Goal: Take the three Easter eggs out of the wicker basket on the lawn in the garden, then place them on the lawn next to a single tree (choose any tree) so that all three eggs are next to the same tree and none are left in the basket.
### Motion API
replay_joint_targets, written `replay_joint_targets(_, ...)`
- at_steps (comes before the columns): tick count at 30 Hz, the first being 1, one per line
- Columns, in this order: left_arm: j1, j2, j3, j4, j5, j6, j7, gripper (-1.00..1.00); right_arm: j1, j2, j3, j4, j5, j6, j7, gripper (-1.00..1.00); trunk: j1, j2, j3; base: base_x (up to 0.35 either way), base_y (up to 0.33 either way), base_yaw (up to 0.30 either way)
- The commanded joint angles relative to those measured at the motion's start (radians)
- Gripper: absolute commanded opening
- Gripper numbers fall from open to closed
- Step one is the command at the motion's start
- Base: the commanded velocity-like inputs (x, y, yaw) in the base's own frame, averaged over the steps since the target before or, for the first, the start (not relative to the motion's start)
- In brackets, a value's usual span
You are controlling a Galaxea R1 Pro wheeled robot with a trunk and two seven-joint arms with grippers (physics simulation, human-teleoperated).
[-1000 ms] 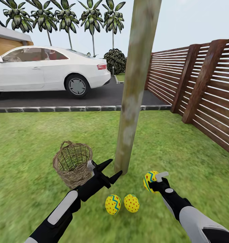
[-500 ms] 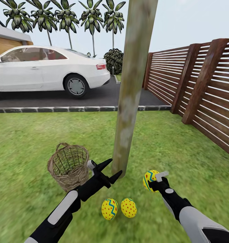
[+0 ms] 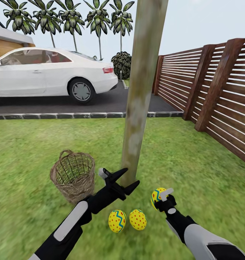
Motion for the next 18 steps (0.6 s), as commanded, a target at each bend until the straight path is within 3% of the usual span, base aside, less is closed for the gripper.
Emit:
replay_joint_targets(1,-0.001,0.001,-0.007,0.000,0.008,0.005,0.002,1.00,0.000,0.002,0.000,0.004,0.006,-0.003,-0.018,-1.00,0.004,-0.008,-0.004,0.000,0.000,0.000)
replay_joint_targets(18,-0.001,0.001,-0.013,0.009,0.008,0.003,0.006,1.00,0.000,-0.004,0.002,0.021,0.008,-0.042,-0.045,-1.00,0.069,-0.127,-0.057,0.000,0.000,0.000)
